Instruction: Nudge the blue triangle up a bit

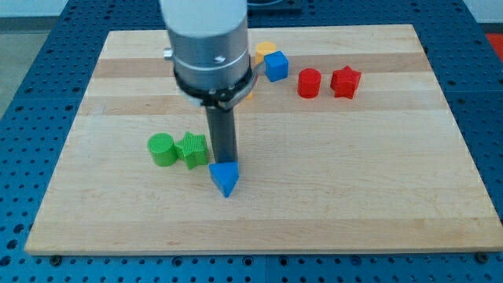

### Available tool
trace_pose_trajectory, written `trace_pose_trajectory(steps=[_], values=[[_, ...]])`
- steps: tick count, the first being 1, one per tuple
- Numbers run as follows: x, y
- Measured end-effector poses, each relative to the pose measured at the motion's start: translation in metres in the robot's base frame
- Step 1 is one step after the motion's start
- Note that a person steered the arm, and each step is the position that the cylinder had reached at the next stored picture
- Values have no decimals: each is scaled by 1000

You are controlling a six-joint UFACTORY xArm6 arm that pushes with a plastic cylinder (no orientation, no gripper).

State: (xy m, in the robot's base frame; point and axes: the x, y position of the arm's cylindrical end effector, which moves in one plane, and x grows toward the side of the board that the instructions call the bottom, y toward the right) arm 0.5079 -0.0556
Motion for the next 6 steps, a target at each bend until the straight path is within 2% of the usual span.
trace_pose_trajectory(steps=[1,2,3,4,5,6], values=[[0,0],[-9,33],[-22,108],[31,108],[56,56],[49,11]])
